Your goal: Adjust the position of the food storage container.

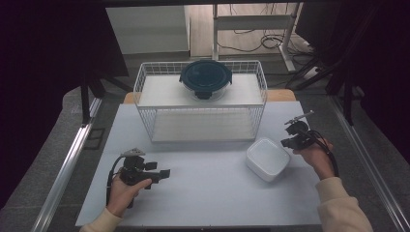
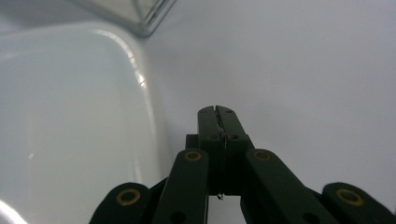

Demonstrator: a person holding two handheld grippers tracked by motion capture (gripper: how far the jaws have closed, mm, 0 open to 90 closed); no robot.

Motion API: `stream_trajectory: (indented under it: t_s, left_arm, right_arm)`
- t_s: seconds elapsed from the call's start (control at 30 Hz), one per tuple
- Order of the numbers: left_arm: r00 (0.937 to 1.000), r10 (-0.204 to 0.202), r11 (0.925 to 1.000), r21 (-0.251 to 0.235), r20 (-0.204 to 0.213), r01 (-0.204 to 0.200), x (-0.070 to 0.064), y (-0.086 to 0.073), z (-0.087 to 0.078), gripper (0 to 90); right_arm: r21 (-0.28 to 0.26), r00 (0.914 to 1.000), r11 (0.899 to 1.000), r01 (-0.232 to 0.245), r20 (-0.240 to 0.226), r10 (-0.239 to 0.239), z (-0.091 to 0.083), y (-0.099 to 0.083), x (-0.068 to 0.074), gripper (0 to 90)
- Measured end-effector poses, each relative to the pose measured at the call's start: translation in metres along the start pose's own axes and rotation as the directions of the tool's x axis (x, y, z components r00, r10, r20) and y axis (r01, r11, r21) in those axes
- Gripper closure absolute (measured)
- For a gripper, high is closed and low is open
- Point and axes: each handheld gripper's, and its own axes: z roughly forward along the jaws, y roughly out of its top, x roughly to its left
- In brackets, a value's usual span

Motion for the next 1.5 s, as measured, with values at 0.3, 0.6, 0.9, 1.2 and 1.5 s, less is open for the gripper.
stream_trajectory:
  t_s: [0.3, 0.6, 0.9, 1.2, 1.5]
  left_arm:
    - [1.0, 0.004, 1.0, 0.005, 0.002, -0.004, -0.001, 0.0, 0.001, 23.8]
    - [1.0, 0.003, 1.0, 0.006, 0.001, -0.003, -0.001, 0.0, 0.001, 23.8]
    - [1.0, 0.005, 1.0, 0.008, 0.003, -0.005, -0.003, 0.0, 0.002, 23.9]
    - [1.0, 0.003, 1.0, 0.005, 0.002, -0.003, -0.003, 0.0, 0.001, 23.9]
    - [1.0, 0.0, 1.0, 0.004, 0.008, 0.0, -0.004, 0.0, 0.0, 24.1]
  right_arm:
    - [0.037, 0.9988, 0.999, 0.039, -0.032, -0.037, -0.01, -0.014, 0.025, 89.3]
    - [0.017, 0.9924, 0.999, 0.043, -0.116, -0.04, -0.014, -0.029, 0.051, 89.3]
    - [-0.008, 0.9775, 0.997, 0.076, -0.197, -0.076, -0.012, -0.039, 0.082, 89.3]
    - [-0.053, 0.952, 0.995, 0.089, -0.289, -0.101, -0.005, -0.036, 0.111, 89.3]
    - [-0.075, 0.9325, 0.989, 0.125, -0.332, -0.143, 0.004, -0.025, 0.14, 89.2]
